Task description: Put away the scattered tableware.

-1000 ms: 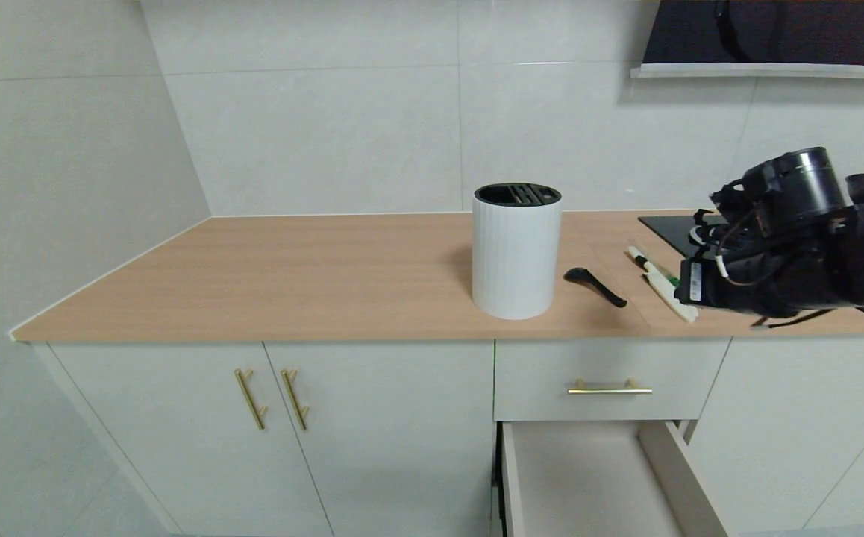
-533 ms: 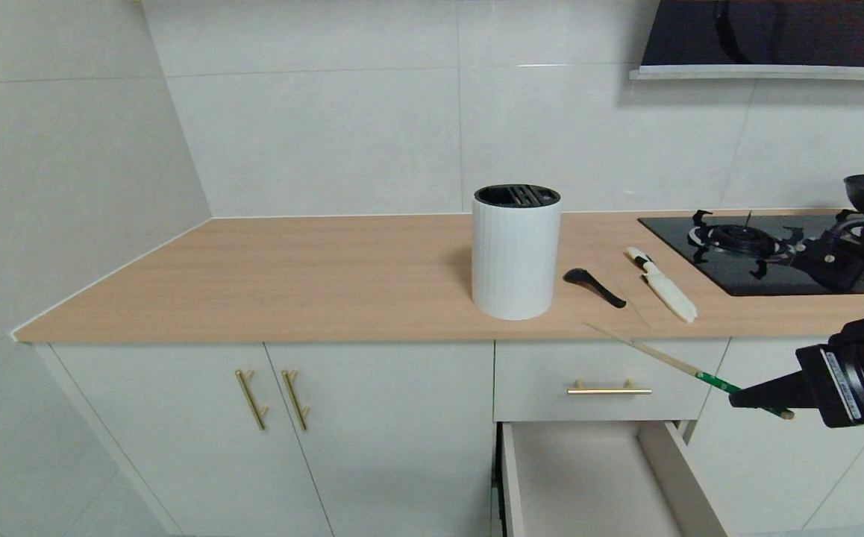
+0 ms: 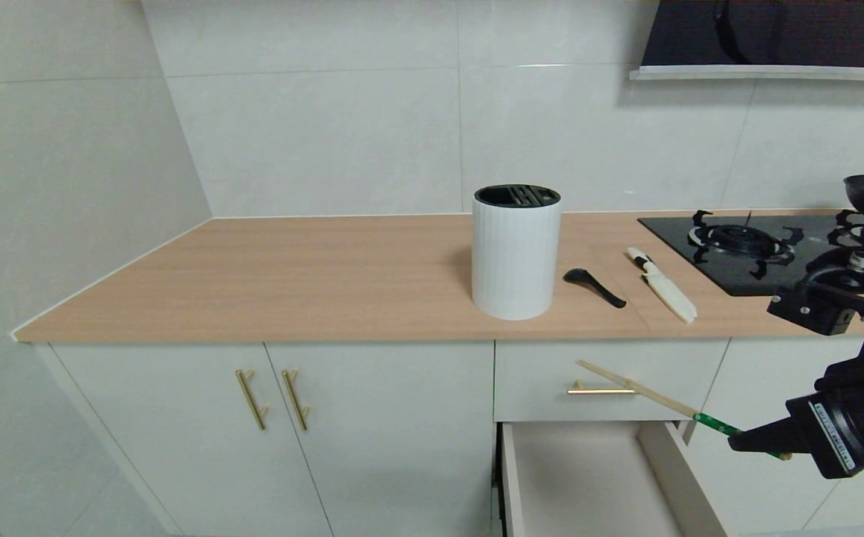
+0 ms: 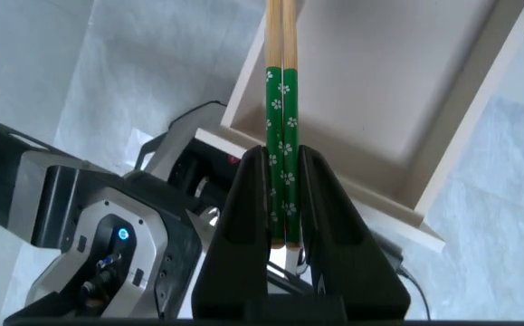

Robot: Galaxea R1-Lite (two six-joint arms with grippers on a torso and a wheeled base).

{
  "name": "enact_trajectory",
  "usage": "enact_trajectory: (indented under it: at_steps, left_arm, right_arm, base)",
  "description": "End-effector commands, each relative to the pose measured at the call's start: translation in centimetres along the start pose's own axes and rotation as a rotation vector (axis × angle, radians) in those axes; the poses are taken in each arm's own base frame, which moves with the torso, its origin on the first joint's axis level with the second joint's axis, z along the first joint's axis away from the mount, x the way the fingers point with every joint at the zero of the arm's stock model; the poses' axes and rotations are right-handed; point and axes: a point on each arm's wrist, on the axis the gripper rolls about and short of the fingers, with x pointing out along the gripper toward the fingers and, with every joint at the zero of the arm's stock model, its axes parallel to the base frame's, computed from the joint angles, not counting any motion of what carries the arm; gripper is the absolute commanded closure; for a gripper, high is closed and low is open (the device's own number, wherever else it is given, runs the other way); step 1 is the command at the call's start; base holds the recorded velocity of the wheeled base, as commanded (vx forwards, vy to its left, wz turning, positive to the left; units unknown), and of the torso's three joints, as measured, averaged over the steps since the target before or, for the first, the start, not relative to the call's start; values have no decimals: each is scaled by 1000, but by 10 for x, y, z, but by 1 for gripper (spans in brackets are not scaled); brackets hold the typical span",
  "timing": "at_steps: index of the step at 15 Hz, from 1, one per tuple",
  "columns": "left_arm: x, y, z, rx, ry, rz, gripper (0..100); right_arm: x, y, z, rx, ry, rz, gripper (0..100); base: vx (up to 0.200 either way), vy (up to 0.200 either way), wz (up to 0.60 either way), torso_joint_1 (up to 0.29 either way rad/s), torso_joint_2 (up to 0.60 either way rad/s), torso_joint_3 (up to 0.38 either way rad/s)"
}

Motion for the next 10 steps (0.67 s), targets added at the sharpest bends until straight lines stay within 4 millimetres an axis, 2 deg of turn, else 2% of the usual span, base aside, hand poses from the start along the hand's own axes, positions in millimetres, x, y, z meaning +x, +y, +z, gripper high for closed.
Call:
enact_trajectory:
  at_steps: [1,4,10]
  left_arm:
    - [0,0,0,0,0,0,0]
    - [0,0,0,0,0,0,0]
    - [0,0,0,0,0,0,0]
  right_arm:
    - [6,-1,-1,4,23,-1,100]
    - [7,-1,-2,1,29,1,100]
    - [11,-2,-2,4,45,-1,100]
  base:
    - [0,0,0,0,0,0]
    - [0,0,0,-63,158,91]
    - [0,0,0,-185,460,267]
